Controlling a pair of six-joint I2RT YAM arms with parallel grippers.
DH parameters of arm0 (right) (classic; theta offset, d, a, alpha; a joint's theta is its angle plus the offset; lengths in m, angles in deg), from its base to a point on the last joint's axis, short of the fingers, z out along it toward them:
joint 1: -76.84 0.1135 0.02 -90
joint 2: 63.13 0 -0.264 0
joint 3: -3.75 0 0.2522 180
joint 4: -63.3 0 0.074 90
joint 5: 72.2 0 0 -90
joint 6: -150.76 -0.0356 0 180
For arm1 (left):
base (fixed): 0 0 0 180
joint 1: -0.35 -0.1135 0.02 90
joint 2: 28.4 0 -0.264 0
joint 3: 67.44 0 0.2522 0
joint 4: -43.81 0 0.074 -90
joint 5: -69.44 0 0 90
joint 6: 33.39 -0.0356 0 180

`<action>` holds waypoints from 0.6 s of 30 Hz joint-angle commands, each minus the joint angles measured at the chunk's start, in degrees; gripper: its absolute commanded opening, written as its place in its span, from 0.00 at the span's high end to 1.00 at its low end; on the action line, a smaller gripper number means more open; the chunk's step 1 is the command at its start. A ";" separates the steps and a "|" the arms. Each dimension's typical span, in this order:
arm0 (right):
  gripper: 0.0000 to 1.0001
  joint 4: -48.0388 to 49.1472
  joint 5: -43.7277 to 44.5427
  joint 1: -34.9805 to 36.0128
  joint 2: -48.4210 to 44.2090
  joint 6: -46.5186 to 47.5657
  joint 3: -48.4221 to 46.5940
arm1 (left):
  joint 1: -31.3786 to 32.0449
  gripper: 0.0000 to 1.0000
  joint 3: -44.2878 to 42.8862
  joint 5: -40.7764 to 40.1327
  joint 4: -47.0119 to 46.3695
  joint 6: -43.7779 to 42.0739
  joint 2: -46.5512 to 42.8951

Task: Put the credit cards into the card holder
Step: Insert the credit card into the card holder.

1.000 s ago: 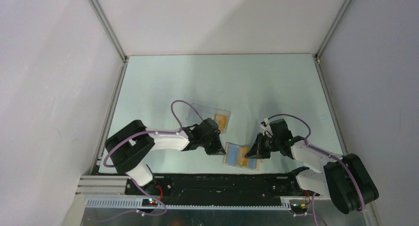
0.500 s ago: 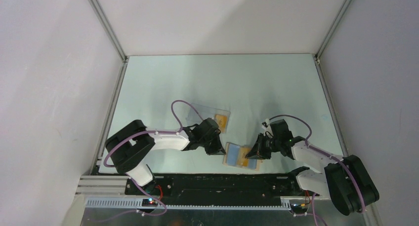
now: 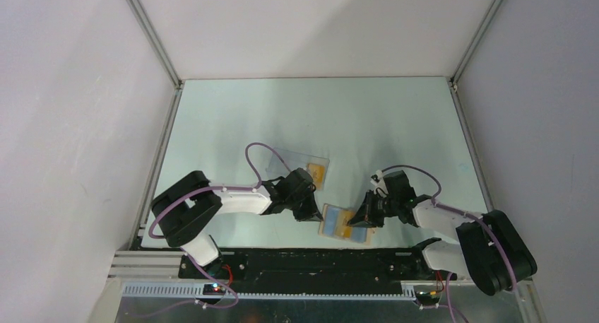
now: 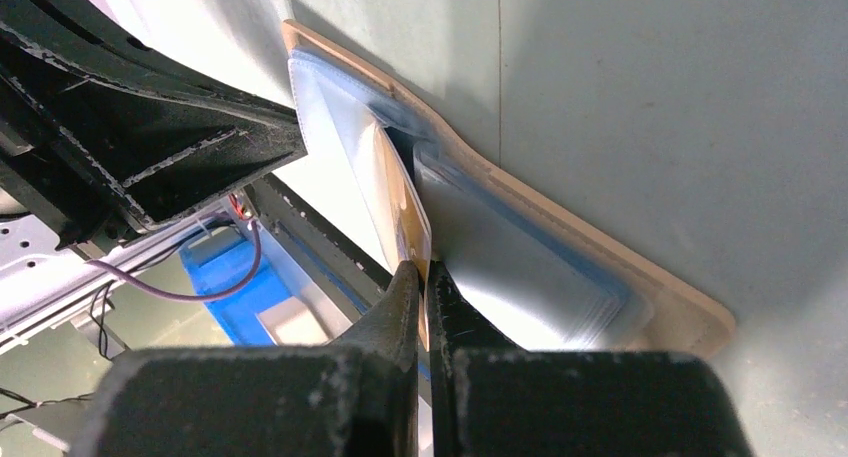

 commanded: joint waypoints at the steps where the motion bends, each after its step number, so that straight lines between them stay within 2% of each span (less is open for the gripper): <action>1: 1.00 -2.54 -0.82 0.97 2.67 1.93 1.54 | 0.42 1.00 -0.79 -1.13 1.21 -0.83 1.76; 6: 1.00 -2.23 -3.42 -0.08 7.97 4.96 0.28 | 0.37 1.00 -0.98 -0.90 1.29 -1.09 1.87; 10: 1.00 2.51 -4.01 1.15 11.81 3.28 0.02 | 0.36 1.00 -0.95 -1.12 1.50 -0.93 1.67; 13: 1.00 5.89 -0.84 2.89 10.60 0.75 -0.01 | 0.37 1.00 -0.46 -1.24 1.55 -0.23 1.28; 18: 1.00 6.10 4.26 4.61 5.89 -2.13 -0.31 | 0.37 1.00 0.34 -1.41 1.48 1.67 -0.21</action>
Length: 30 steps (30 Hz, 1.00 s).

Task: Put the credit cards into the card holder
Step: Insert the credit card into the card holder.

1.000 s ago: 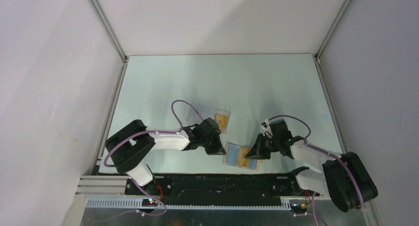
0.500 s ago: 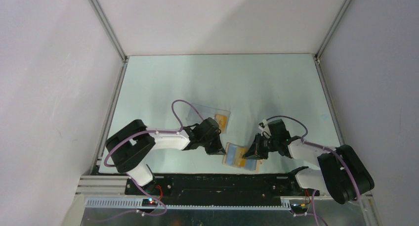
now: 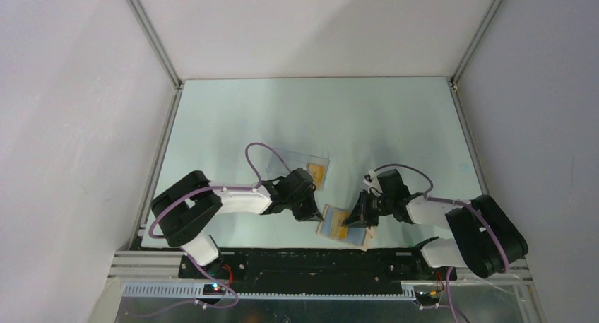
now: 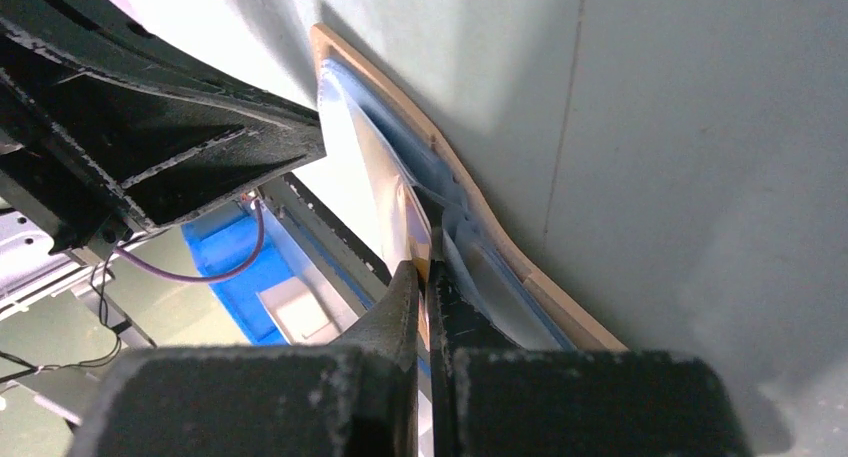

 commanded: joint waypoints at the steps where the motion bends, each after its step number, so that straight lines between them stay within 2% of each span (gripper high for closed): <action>1: 1.00 -1.29 8.62 2.51 -3.40 -1.87 0.84 | 0.41 1.00 0.78 -1.64 1.27 1.93 -0.59; 4: 1.00 -1.78 9.39 2.36 -3.40 -0.61 -1.11 | 0.41 1.00 1.41 -2.19 1.27 3.05 -2.03; 15: 1.00 5.06 3.81 2.40 7.87 -0.19 -6.80 | 0.45 1.00 3.98 -3.19 0.37 5.80 -4.32; 22: 1.00 1.18 0.81 3.14 13.99 4.54 -11.14 | 0.66 1.00 2.31 -1.91 -0.13 3.49 -2.38; 26: 0.96 -4.09 -0.17 3.51 16.24 8.43 -12.78 | 0.68 1.00 1.55 -2.03 0.13 2.07 -1.81; 30: 0.86 -6.70 -0.49 3.71 17.04 10.38 -13.05 | 0.74 1.00 1.15 -2.13 0.39 1.68 -1.55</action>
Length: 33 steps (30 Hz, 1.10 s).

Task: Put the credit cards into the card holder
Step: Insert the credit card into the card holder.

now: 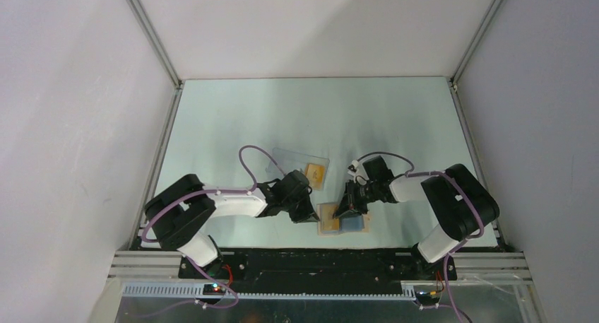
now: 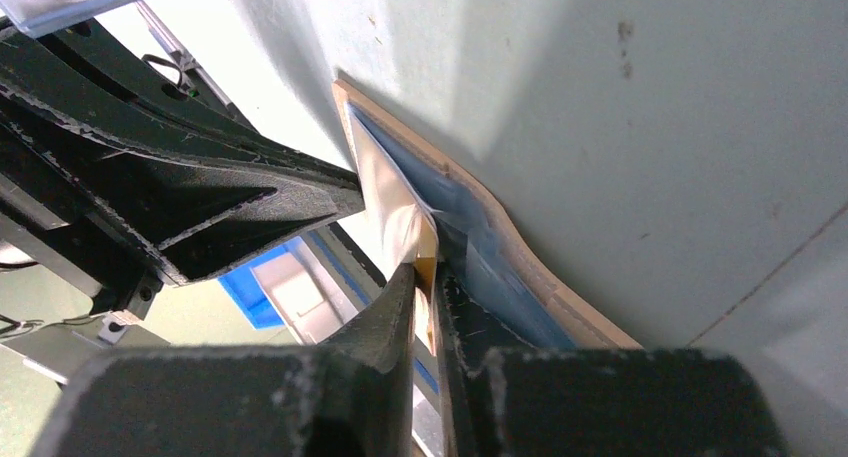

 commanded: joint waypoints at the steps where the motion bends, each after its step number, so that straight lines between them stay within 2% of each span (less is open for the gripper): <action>1: 0.85 -4.84 2.73 1.43 2.48 4.63 -0.68 | 0.77 1.00 -1.85 -0.09 0.11 -2.06 1.53; 5: 0.81 -7.89 3.85 1.93 2.46 5.44 -2.88 | 0.97 1.00 -1.99 -0.03 0.19 -1.95 1.85; 10: 0.65 -17.05 8.84 3.29 -2.03 7.49 -5.89 | 0.96 1.00 -1.43 -0.40 0.26 -1.49 1.17; 18: 0.49 -26.50 17.14 5.39 -6.40 8.59 -10.30 | 0.96 1.00 -1.73 -0.59 0.50 -1.39 0.89; 26: 0.42 -30.37 20.08 6.61 -9.15 9.39 -12.38 | 0.96 1.00 -2.26 -0.89 1.03 -2.24 -0.23; 28: 0.41 -30.93 20.03 6.66 -10.62 9.39 -12.84 | 0.96 0.96 -2.40 -1.33 1.23 -2.84 -1.56; 33: 0.45 -32.09 19.47 6.66 -13.80 9.67 -13.88 | 0.96 0.72 -3.23 -1.04 0.72 -4.57 -4.58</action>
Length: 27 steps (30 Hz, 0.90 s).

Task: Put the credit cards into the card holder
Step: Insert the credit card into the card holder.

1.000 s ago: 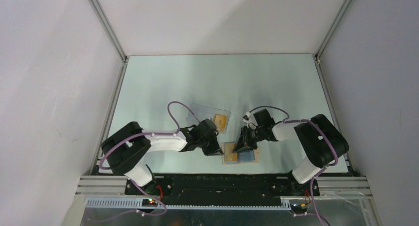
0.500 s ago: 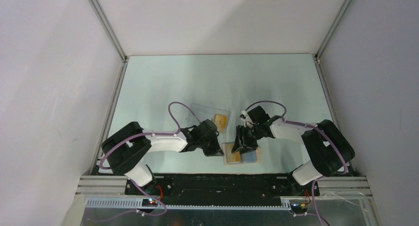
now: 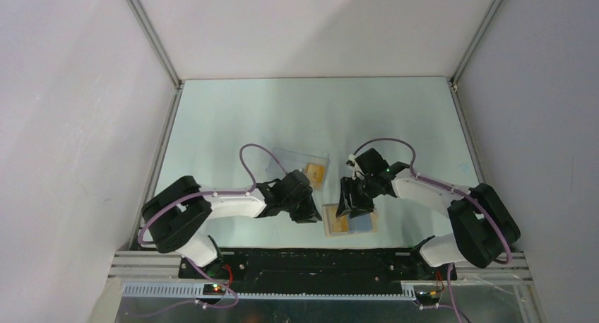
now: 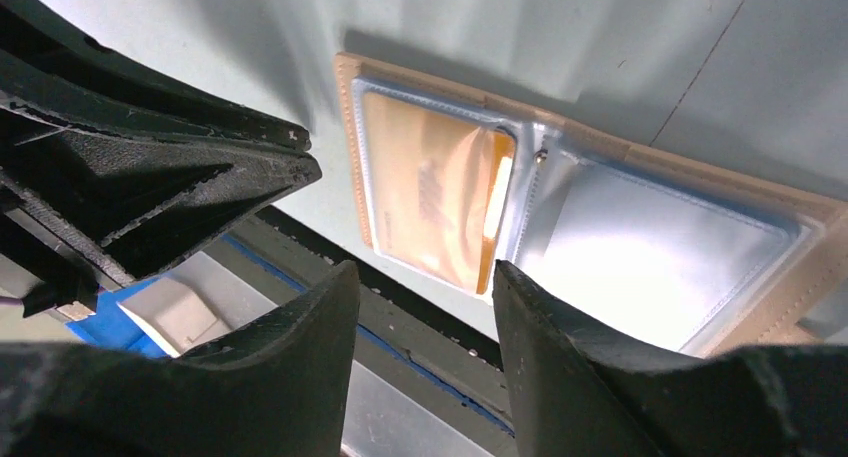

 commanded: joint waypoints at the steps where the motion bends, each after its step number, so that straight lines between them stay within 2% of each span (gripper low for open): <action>1: 0.47 -2.23 0.78 0.20 -3.76 1.20 -2.86 | 0.37 0.70 -2.67 -0.60 -1.42 -2.48 -4.67; 5: 0.61 -1.76 0.08 0.05 -4.14 1.80 -2.90 | 0.37 0.56 -1.93 2.52 -9.92 -1.66 -6.10; 7: 0.77 -1.48 0.16 -0.11 -3.23 2.16 -2.87 | 0.41 0.45 -1.93 4.09 -13.21 -0.87 -5.84; 9: 0.89 -1.06 0.15 -0.27 -1.59 2.41 -2.87 | 0.33 0.41 -2.13 4.98 -15.87 -0.44 -4.96; 12: 0.99 0.01 0.64 -0.82 0.43 2.54 -2.10 | -0.06 0.43 -1.41 6.25 -19.46 1.76 -2.30; 15: 1.00 2.27 0.33 -1.81 2.07 2.44 -0.43 | -0.15 0.48 -0.64 6.17 -21.11 3.00 -0.55; 27: 1.00 3.90 2.48 -2.40 5.88 3.19 1.86 | -0.19 0.55 0.31 4.16 -19.23 2.94 3.50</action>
